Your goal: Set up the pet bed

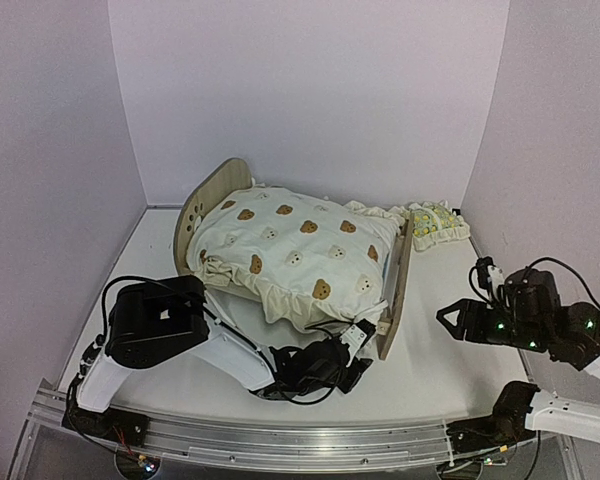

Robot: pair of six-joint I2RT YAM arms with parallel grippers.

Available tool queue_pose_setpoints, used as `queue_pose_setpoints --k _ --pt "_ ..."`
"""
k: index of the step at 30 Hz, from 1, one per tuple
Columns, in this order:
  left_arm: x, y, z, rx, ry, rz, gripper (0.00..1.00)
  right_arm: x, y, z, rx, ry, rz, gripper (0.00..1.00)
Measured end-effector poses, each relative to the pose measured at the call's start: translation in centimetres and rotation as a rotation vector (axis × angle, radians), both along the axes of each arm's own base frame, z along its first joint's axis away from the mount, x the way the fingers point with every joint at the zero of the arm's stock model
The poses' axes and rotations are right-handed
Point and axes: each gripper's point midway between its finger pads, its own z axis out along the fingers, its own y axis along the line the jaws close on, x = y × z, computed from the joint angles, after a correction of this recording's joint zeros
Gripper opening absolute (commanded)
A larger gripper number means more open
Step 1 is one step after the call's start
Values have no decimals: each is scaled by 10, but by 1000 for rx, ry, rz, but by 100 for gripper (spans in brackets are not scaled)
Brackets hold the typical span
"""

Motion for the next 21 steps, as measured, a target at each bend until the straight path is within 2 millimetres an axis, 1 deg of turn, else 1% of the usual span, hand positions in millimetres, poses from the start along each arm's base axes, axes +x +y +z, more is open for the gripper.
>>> queue_pose_setpoints --k 5,12,14,16,17,18,19,21 --pt "6 -1 -1 2 -22 40 46 -2 0 -4 2 7 9 61" --pt "13 -6 -2 -3 -46 81 36 -3 1 -4 2 6 19 61" --pt "15 -6 -2 -2 -54 93 30 -4 1 -5 3 8 22 61" --pt "16 -6 -2 0 -61 104 21 -4 2 -7 1 12 25 61" --pt "16 -5 -2 2 -64 109 15 -5 2 -8 -1 15 26 61" --pt "17 -4 -3 4 -67 115 7 -5 2 -10 -3 18 29 61" --pt "18 -3 -3 6 -70 122 3 -6 2 -11 -5 20 31 61" --pt "21 -1 -3 8 -76 137 0 -6 2 -13 -7 25 33 61"
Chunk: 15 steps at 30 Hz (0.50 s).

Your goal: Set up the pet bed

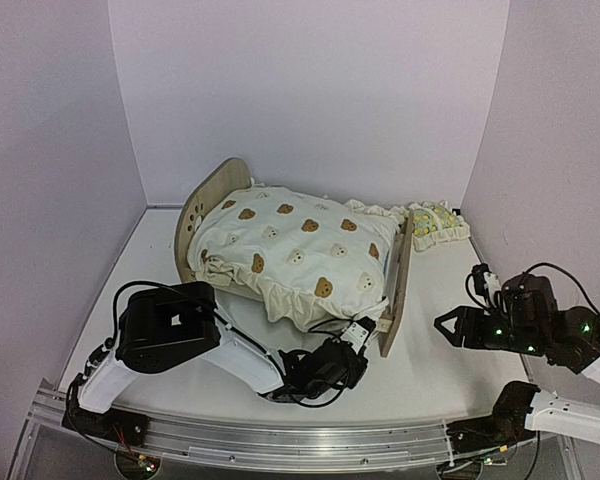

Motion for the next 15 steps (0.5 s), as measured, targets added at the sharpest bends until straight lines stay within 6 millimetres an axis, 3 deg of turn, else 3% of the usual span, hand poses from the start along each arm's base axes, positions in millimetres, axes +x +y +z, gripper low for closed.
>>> queue_pose_setpoints --k 8,15 --pt "-2 -1 0 -19 23 -8 0 -1 0 -2 -1 4 3 61" --pt "-30 4 2 -27 145 -130 0 -2 1 -2 2 9 10 61"
